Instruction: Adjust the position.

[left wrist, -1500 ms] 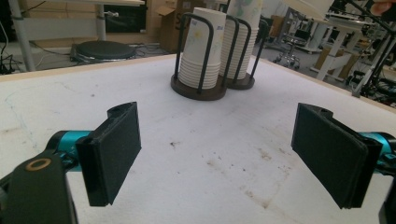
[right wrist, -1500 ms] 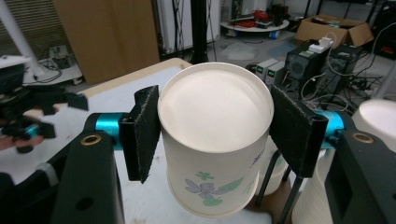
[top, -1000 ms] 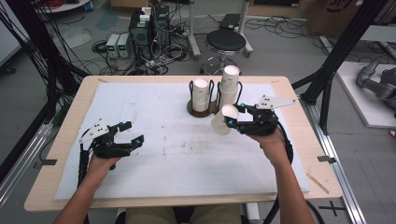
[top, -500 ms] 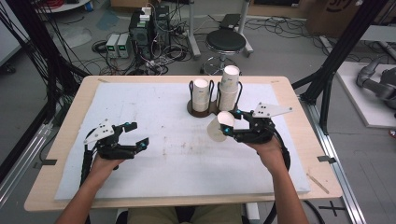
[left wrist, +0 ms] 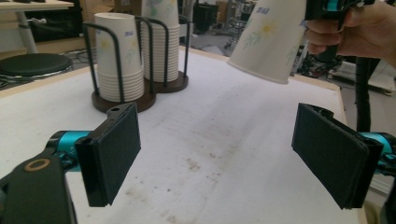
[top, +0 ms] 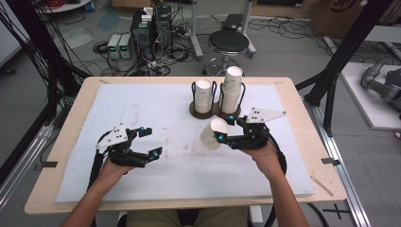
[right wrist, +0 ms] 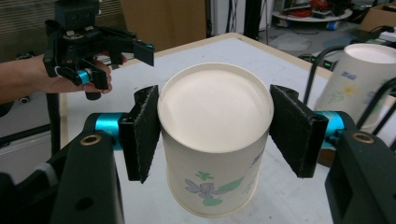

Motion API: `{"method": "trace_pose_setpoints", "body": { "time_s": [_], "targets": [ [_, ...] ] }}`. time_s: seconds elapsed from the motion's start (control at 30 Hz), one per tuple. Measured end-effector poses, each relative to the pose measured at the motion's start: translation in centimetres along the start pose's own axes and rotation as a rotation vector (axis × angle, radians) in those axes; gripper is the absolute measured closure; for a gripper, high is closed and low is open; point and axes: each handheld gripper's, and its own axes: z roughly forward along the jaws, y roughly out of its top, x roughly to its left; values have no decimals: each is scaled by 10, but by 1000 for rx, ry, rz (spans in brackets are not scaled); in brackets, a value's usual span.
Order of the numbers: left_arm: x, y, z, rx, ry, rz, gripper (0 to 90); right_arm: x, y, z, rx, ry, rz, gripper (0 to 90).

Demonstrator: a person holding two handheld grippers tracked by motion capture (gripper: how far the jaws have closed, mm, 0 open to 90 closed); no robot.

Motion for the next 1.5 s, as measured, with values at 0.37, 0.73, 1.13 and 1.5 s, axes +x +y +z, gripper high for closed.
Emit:
{"method": "trace_pose_setpoints", "body": {
  "time_s": [0.37,0.73,1.13,1.5],
  "targets": [
    [-15,9,38,41,-130,25,155,10,1,15,21,56,-5,377],
    [-28,15,71,73,-158,92,152,15,0,22,42,85,-11,377],
    [-36,16,93,104,-169,138,152,20,0,27,44,117,-10,377],
    [-39,15,98,105,-176,149,154,24,2,30,40,148,-4,377]
  ]
}}
